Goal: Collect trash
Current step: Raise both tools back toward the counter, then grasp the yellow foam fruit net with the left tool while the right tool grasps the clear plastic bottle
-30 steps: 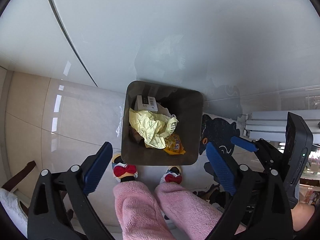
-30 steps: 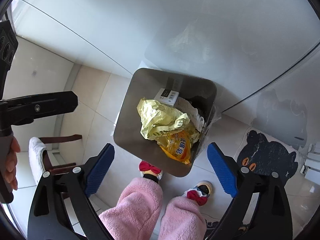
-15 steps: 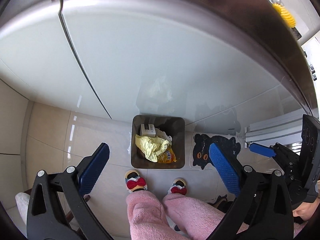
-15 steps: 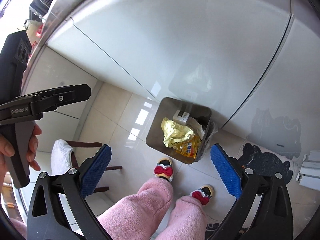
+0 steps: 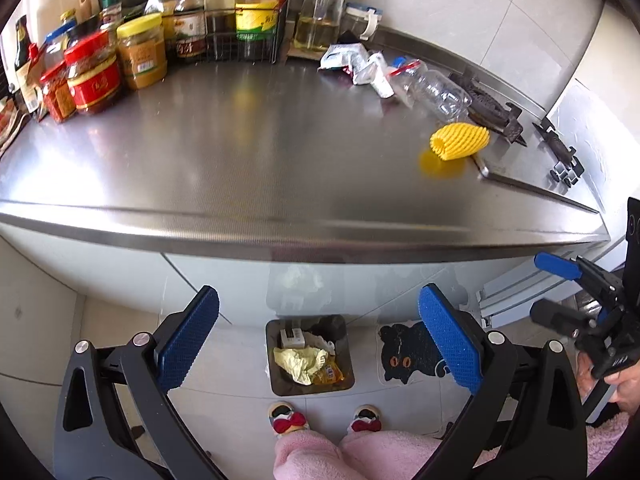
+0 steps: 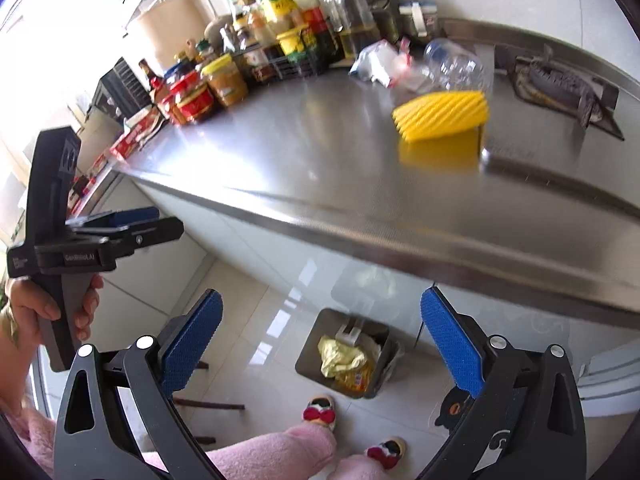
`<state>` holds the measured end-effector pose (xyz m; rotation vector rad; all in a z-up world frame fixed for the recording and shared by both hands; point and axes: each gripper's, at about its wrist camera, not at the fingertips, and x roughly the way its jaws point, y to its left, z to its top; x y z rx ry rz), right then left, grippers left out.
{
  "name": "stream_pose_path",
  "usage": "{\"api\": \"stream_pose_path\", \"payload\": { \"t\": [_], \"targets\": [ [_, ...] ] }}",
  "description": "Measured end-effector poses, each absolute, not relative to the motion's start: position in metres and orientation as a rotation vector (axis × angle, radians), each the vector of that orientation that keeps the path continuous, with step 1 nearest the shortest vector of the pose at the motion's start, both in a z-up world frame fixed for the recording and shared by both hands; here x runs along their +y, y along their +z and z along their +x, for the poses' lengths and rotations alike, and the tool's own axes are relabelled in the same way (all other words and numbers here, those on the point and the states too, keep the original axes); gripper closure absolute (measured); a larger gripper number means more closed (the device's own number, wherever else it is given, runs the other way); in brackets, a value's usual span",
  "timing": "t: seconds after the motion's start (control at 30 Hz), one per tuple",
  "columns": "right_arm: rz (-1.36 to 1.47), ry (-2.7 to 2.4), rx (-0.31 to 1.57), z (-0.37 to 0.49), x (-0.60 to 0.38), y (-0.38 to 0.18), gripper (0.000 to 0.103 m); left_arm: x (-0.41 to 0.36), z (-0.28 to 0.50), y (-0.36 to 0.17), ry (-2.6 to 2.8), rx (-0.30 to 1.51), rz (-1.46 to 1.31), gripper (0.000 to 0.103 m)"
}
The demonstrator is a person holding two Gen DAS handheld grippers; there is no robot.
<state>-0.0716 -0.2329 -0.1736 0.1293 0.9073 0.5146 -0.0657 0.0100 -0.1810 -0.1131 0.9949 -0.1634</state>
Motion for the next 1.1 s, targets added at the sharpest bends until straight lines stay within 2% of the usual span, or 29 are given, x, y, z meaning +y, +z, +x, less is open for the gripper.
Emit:
{"api": "stream_pose_path", "payload": {
  "t": [0.17, 0.37, 0.7, 0.77, 0.97, 1.1],
  "targets": [
    [0.154, 0.4, 0.829, -0.032, -0.255, -0.144, 0.003, -0.006, -0.037, -0.163, -0.207, 0.942, -0.064, 0.008],
    [0.175, 0.343, 0.82, 0.028, -0.274, -0.13, 0.003, -0.032, 0.003, -0.155, -0.311, 0.912, -0.015, 0.008],
    [0.163, 0.315, 0.844, 0.131, -0.278, -0.133, 0.01, -0.084, 0.069, -0.175, -0.496, 0.936, 0.035, 0.01],
    [0.154, 0.31, 0.861, 0.148, -0.279, -0.137, 0.015, -0.096, 0.078, -0.182, -0.532, 0.942, 0.061, 0.013],
    [0.161, 0.305, 0.902, 0.182, -0.279, -0.149, 0.016, -0.123, 0.103, -0.2, -0.612, 0.955, 0.113, 0.014],
    [0.137, 0.3, 0.926, 0.197, -0.275, -0.159, 0.016, -0.136, 0.118, -0.211, -0.648, 0.979, 0.127, 0.02]
  ]
}}
